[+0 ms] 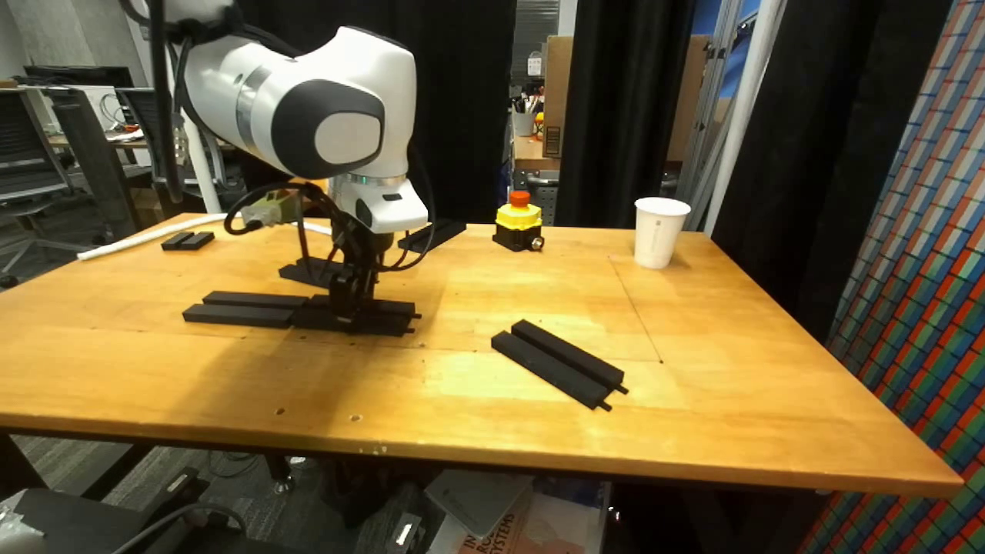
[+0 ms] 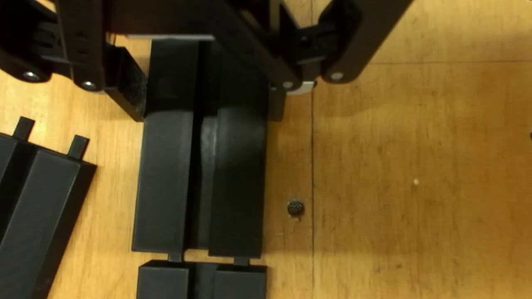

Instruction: Join the four pieces of the black objects together

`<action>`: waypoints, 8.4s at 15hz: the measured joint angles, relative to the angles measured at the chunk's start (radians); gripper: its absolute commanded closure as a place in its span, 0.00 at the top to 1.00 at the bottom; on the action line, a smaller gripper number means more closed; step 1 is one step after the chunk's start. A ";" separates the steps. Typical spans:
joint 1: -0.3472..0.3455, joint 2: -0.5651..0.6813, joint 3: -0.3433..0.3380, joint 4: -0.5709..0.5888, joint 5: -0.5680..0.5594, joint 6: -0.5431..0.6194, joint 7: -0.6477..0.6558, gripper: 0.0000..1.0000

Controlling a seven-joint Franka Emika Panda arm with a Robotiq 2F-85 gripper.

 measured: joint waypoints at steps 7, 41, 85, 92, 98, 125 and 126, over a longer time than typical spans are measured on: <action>0.001 0.007 0.007 0.011 0.000 -0.008 -0.005 0.46; 0.016 0.041 0.073 0.055 0.218 -0.051 -0.102 0.46; 0.104 0.010 0.109 -0.009 0.479 -0.036 -0.018 0.46; 0.120 0.000 0.125 -0.031 0.493 0.000 -0.018 0.46; 0.124 -0.003 0.132 -0.038 0.505 0.021 -0.018 0.46; 0.123 0.022 0.128 -0.003 0.598 -0.031 -0.178 0.46; 0.123 0.029 0.130 0.005 0.604 -0.034 -0.182 0.46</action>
